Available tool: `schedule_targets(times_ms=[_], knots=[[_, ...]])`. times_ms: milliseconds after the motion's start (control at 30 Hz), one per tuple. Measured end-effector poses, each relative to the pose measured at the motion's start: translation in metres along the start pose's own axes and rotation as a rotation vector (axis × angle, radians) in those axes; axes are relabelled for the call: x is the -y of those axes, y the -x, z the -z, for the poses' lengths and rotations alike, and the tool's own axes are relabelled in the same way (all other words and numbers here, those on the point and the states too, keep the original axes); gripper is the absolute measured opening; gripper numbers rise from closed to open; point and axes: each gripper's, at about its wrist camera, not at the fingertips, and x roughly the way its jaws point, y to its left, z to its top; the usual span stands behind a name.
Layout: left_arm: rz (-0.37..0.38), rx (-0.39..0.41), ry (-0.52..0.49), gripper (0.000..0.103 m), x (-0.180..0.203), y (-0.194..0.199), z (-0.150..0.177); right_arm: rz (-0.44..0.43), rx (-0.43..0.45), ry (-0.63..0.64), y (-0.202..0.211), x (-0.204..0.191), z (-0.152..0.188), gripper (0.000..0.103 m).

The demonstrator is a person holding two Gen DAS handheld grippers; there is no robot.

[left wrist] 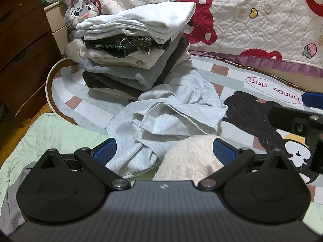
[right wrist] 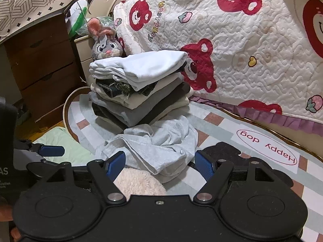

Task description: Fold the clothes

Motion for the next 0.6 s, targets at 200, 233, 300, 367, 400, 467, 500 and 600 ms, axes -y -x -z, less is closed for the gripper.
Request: schedule_targets(times_ms=[200,233,300,367,400,467,500,600], knots=[[0.016,0.018,0.005,0.102,0.000,0.004,-0.002,-0.007,0.006,-0.006,0.003,0.003,-0.004,0.080],[0.014,0.025,0.004,0.102,0.000,0.006,-0.001,-0.009,0.006,-0.008,0.004,0.004,-0.005,0.080],[0.029,0.037,0.014,0.102,-0.006,0.005,-0.001,-0.011,0.008,-0.010,0.005,0.005,-0.006,0.080],[0.040,0.047,0.032,0.102,-0.010,0.005,0.002,-0.017,0.008,-0.012,0.009,0.007,-0.009,0.080],[0.045,0.052,0.041,0.102,-0.013,0.005,0.003,-0.019,0.007,-0.014,0.008,0.007,-0.009,0.081],[0.052,0.055,0.048,0.102,-0.015,0.005,0.003,-0.023,0.011,-0.023,0.006,0.006,-0.008,0.081],[0.053,0.058,0.049,0.102,-0.016,0.005,0.003,-0.025,0.009,-0.024,0.005,0.006,-0.010,0.081],[0.048,0.061,0.051,0.102,-0.017,0.005,0.003,-0.035,0.014,-0.039,0.004,0.007,-0.006,0.082]])
